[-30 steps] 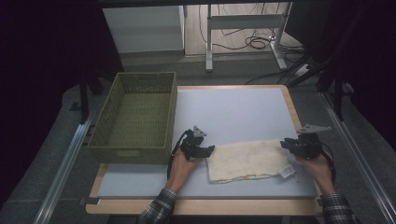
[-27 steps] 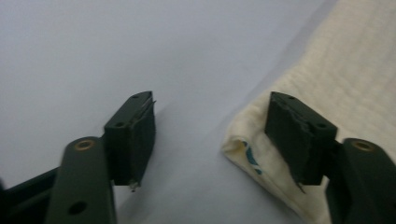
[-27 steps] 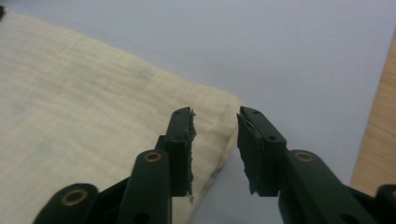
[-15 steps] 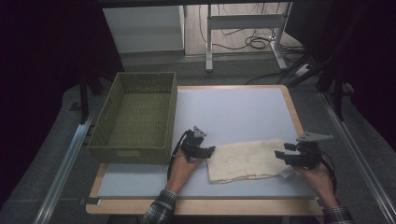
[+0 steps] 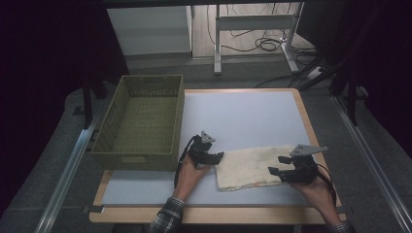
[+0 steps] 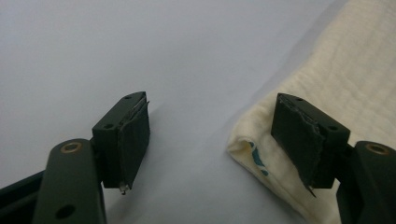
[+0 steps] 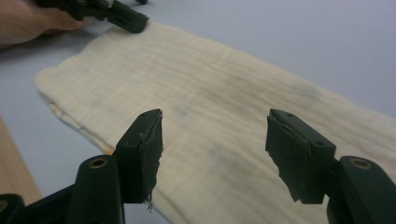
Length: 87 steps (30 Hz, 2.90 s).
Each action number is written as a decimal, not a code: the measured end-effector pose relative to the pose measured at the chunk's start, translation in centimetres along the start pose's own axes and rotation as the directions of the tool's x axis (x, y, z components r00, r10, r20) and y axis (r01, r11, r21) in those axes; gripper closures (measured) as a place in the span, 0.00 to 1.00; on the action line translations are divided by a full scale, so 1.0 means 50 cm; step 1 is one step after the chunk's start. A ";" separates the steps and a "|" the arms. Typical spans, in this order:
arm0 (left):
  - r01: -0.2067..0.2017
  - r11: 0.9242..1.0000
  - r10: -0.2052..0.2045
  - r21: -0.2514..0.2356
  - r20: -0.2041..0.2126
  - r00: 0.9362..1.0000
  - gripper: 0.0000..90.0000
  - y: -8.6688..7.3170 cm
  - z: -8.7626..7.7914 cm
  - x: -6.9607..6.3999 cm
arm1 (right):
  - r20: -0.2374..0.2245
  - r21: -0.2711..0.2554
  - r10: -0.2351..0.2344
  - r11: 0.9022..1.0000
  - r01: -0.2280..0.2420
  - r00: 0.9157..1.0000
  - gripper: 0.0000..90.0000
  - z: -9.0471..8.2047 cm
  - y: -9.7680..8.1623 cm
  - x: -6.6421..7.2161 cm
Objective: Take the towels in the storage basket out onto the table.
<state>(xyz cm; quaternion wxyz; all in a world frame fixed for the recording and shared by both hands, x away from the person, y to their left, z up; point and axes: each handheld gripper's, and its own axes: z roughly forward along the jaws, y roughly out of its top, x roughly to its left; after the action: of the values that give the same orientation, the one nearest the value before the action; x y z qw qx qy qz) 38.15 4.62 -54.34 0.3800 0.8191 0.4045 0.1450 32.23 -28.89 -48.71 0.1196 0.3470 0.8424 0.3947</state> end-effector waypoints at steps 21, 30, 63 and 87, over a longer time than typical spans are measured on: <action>0.004 1.000 -0.004 0.000 0.000 1.000 0.31 0.000 0.000 0.000 | -0.192 0.033 -0.099 0.994 0.108 0.976 0.43 0.117 0.032 0.142; -0.001 1.000 0.001 0.000 0.001 1.000 0.31 0.000 0.000 0.000 | -0.267 0.030 -0.138 0.988 0.151 0.954 0.55 0.159 0.051 0.202; -0.064 0.998 0.066 -0.028 0.071 0.995 0.96 0.004 -0.011 -0.023 | -0.199 0.057 -0.227 0.969 0.242 0.953 0.94 0.197 0.046 0.244; -0.145 0.980 0.164 -0.133 0.146 0.976 0.96 0.140 0.003 -0.093 | -0.120 -0.073 -0.137 0.989 0.129 0.983 0.94 0.043 0.044 0.151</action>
<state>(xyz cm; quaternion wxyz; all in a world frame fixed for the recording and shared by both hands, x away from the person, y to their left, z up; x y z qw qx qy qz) 39.17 -1.73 -48.95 0.4473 0.8323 0.2987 0.1337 28.80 -21.51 -47.92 0.1038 0.2606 0.8563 0.4338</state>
